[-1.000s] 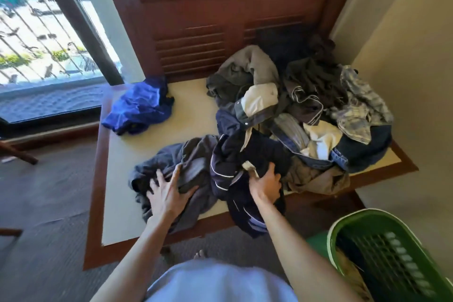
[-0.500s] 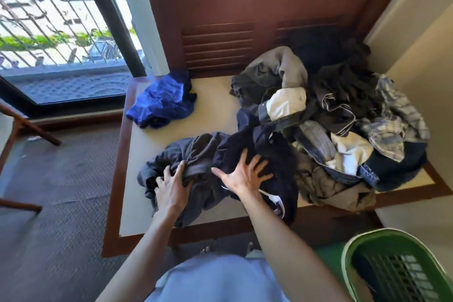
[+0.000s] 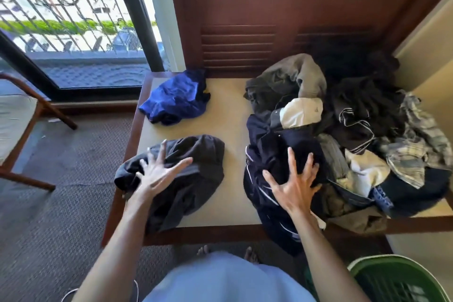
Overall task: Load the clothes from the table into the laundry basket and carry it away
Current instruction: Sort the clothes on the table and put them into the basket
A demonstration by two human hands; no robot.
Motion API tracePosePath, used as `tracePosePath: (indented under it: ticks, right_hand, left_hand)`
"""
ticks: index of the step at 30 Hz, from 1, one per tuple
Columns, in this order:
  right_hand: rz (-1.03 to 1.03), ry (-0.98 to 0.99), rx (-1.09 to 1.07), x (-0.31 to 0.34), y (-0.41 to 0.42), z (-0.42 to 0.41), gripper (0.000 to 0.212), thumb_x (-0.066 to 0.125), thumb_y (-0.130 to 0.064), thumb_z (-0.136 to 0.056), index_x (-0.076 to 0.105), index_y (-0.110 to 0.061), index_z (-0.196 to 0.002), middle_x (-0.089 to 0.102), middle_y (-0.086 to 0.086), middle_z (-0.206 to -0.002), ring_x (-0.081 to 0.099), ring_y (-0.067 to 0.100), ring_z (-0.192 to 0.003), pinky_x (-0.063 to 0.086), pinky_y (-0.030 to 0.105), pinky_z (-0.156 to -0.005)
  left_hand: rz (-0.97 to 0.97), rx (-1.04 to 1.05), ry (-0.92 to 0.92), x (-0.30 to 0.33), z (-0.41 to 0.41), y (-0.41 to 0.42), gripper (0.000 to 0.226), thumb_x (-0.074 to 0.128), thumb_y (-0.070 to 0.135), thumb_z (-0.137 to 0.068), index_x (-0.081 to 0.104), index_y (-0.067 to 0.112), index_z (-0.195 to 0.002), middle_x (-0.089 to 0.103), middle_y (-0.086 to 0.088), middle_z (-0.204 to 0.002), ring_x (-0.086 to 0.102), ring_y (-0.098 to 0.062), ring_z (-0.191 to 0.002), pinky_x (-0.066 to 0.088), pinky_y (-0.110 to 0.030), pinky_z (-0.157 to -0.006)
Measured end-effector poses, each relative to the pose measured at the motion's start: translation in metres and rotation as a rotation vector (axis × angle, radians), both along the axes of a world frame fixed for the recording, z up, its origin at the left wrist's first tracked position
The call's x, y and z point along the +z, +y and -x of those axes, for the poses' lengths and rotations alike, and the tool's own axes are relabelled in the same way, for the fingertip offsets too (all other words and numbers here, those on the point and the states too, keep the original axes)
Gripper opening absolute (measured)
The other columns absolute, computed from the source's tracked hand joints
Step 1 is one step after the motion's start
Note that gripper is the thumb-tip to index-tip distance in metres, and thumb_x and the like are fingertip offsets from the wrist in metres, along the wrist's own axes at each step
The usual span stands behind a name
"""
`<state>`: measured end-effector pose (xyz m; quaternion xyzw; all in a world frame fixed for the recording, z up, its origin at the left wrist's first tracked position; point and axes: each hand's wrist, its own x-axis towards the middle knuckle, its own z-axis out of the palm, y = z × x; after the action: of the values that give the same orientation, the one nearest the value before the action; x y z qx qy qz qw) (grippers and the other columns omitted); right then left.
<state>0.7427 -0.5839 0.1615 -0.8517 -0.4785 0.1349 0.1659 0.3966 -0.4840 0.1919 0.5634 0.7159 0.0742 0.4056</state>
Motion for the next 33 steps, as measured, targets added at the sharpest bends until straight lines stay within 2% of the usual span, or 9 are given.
tracePosePath:
  ticks: [3,7,11,17,20,23,26,30,33]
  right_hand:
    - [0.018,0.111,0.030,0.002,0.019,0.011,0.097,0.048,-0.089,-0.073,-0.001,-0.059,-0.151,-0.019,0.002,-0.166,-0.012,0.040,-0.152,0.008,0.077,-0.109]
    - [0.213,0.115,-0.025,-0.017,0.047,0.022,0.099,0.043,-0.094,-0.070,-0.003,-0.058,-0.150,-0.018,0.008,-0.166,-0.006,0.044,-0.150,0.016,0.077,-0.108]
    - [0.353,-0.212,0.150,-0.038,0.053,0.048,0.085,0.064,-0.065,-0.075,0.034,-0.038,-0.150,0.018,0.020,-0.160,0.026,0.045,-0.140,0.031,0.064,-0.101]
    - [0.176,-0.320,0.476,-0.039,0.035,0.072,0.055,0.085,-0.029,-0.058,0.071,-0.022,-0.111,0.062,0.010,-0.112,0.057,0.037,-0.100,0.047,0.057,-0.078]
    - [0.181,-0.261,0.625,-0.035,0.012,0.080,0.067,0.087,-0.026,-0.055,0.066,-0.024,-0.119,0.064,0.009,-0.116,0.059,0.036,-0.102,0.048,0.056,-0.076]
    - [0.188,-0.149,0.635,-0.016,0.012,0.061,0.103,0.077,-0.043,-0.074,0.017,-0.030,-0.157,0.051,0.006,-0.141,0.046,0.034,-0.127,0.041,0.060,-0.095]
    - [0.063,0.245,0.445,0.019,0.002,0.048,0.107,0.063,-0.063,-0.085,-0.010,-0.034,-0.157,0.028,-0.006,-0.162,0.024,0.016,-0.149,0.015,0.054,-0.119]
    - [-0.146,0.248,-0.145,0.024,-0.040,0.006,0.084,0.049,-0.068,-0.090,0.020,-0.024,-0.156,0.037,0.006,-0.158,0.036,0.023,-0.144,0.030,0.049,-0.114]
    - [0.066,0.682,-0.619,-0.004,-0.069,-0.012,0.086,0.048,-0.071,-0.089,0.030,-0.017,-0.154,0.035,0.012,-0.158,0.039,0.032,-0.142,0.035,0.049,-0.114]
  left_hand:
    - [-0.004,-0.019,0.128,-0.018,-0.039,0.004,0.111,0.031,0.106,-0.059,-0.009,0.059,-0.151,-0.024,-0.005,-0.166,-0.019,-0.041,-0.152,-0.008,-0.067,-0.118]
    - [-0.044,-0.073,0.337,-0.046,-0.070,-0.002,0.109,0.012,0.108,-0.058,-0.001,0.057,-0.153,-0.015,-0.006,-0.169,-0.008,-0.044,-0.152,0.006,-0.069,-0.117]
    - [-0.110,-0.157,0.507,-0.062,-0.082,-0.011,0.104,0.007,0.104,-0.065,0.003,0.053,-0.155,-0.005,-0.009,-0.169,0.000,-0.044,-0.150,0.013,-0.069,-0.113]
    - [-0.121,-0.168,0.469,-0.068,-0.077,-0.006,0.099,0.013,0.101,-0.068,0.005,0.053,-0.155,-0.004,-0.007,-0.169,-0.004,-0.043,-0.151,0.011,-0.070,-0.115]
    - [-0.169,-0.130,0.305,-0.061,-0.069,-0.008,0.095,0.027,0.097,-0.072,-0.007,0.059,-0.152,-0.008,-0.004,-0.169,-0.010,-0.041,-0.153,0.004,-0.071,-0.116]
    - [-0.306,-0.090,0.114,-0.035,-0.083,-0.001,0.094,0.041,0.090,-0.077,-0.007,0.059,-0.152,-0.021,0.003,-0.168,-0.022,-0.040,-0.151,-0.010,-0.071,-0.114]
    - [-0.356,-0.396,0.117,-0.010,-0.128,0.011,0.088,0.033,0.090,-0.081,0.011,0.051,-0.156,-0.012,0.006,-0.169,-0.018,-0.029,-0.154,-0.012,-0.065,-0.115]
    - [-0.130,-0.728,0.201,-0.020,-0.175,0.009,0.093,0.035,0.087,-0.083,0.012,0.039,-0.159,0.019,-0.006,-0.168,0.027,-0.029,-0.150,0.024,-0.053,-0.119]
    - [-0.140,-0.654,0.217,-0.048,-0.187,-0.012,0.087,0.041,0.078,-0.088,0.020,0.031,-0.158,0.021,-0.010,-0.166,0.041,-0.037,-0.141,0.040,-0.046,-0.111]
